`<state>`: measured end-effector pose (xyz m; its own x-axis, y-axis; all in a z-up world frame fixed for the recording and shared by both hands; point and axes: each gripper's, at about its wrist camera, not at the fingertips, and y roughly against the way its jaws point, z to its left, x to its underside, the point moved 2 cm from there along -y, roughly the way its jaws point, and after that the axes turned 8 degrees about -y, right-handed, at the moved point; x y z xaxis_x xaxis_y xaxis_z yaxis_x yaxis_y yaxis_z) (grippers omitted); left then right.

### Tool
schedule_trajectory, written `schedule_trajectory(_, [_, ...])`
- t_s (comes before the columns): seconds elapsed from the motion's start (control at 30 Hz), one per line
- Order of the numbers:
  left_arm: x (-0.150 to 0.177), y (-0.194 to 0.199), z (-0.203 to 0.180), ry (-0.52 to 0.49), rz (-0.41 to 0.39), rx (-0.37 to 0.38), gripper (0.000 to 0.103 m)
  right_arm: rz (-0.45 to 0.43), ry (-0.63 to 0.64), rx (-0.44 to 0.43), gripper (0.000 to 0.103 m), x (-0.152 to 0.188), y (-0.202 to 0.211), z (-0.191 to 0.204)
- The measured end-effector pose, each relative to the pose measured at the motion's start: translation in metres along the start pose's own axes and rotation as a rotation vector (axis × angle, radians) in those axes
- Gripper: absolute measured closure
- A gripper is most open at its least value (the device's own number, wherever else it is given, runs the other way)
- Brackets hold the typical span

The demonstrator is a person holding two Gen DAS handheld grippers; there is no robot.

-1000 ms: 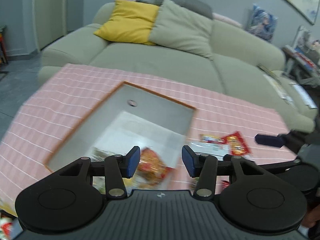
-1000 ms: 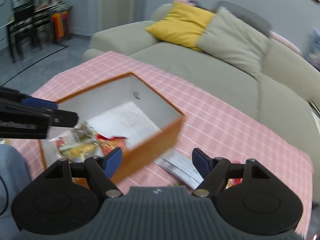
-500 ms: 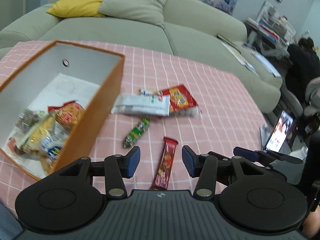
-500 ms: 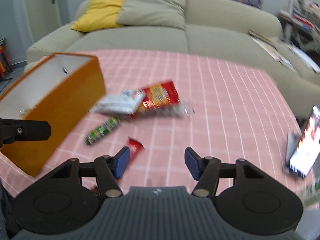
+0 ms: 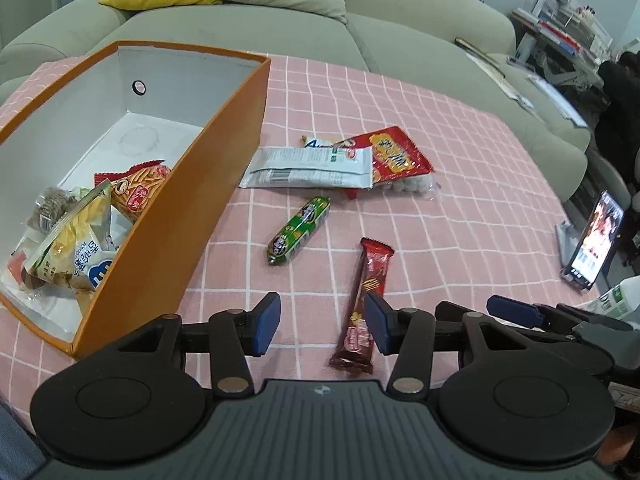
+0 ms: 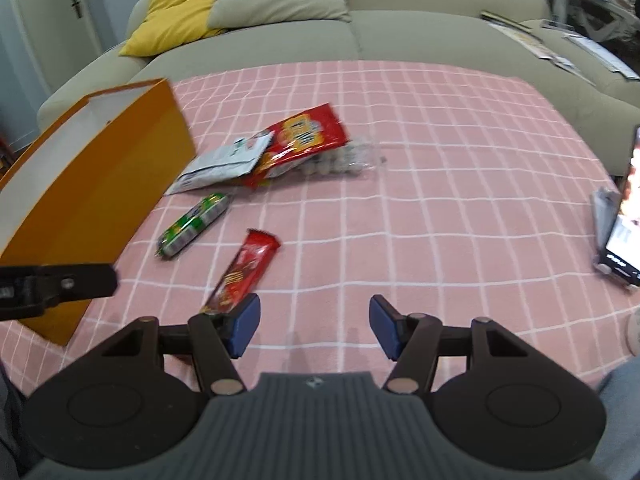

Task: Organize snacks
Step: 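Move both tools back toward the green and red snack sticks, then grasp the green sausage stick with the left tool while the right tool grasps the red chocolate stick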

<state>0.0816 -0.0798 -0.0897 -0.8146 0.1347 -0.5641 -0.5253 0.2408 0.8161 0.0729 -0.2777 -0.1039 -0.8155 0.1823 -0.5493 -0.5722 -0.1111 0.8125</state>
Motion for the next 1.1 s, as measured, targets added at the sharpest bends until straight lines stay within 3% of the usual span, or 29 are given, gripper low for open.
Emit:
schedule_trajectory(0.23, [-0.003,0.008,0.004,-0.058,-0.006,-0.094,0.046,0.052,0.026,-0.052,0.045,-0.001,-0.028,0.029])
schedule_trajectory(0.33, [-0.005,0.015,0.006,-0.061,-0.050,-0.134,0.046,0.083,0.034,-0.062,0.045,0.000,-0.042,0.038])
schedule_trajectory(0.53, [-0.014,0.010,0.004,-0.066,-0.053,-0.117,0.046,0.123,0.072,-0.042,0.045,-0.002,-0.068,0.045])
schedule_trajectory(0.57, [-0.015,0.008,0.005,-0.061,-0.042,-0.114,0.046,0.126,0.076,-0.040,0.047,-0.003,-0.070,0.045])
schedule_trajectory(0.63, [-0.015,0.006,0.006,-0.055,-0.031,-0.117,0.046,0.128,0.115,-0.029,0.060,-0.005,-0.071,0.048])
schedule_trajectory(0.7, [-0.016,0.003,0.007,-0.054,-0.021,-0.117,0.046,0.141,0.118,-0.023,0.079,-0.010,-0.071,0.045])
schedule_trajectory(0.8, [-0.019,-0.008,0.005,-0.061,0.014,-0.096,0.046,0.160,0.132,-0.028,0.083,-0.017,-0.074,0.033])
schedule_trajectory(0.93, [-0.026,-0.025,-0.003,-0.117,0.034,-0.075,0.046,0.138,0.274,0.034,0.083,-0.022,-0.072,0.017])
schedule_trajectory(1.1, [-0.036,-0.047,-0.013,-0.181,0.032,-0.059,0.046,0.119,0.285,0.026,0.082,-0.031,-0.071,-0.004])
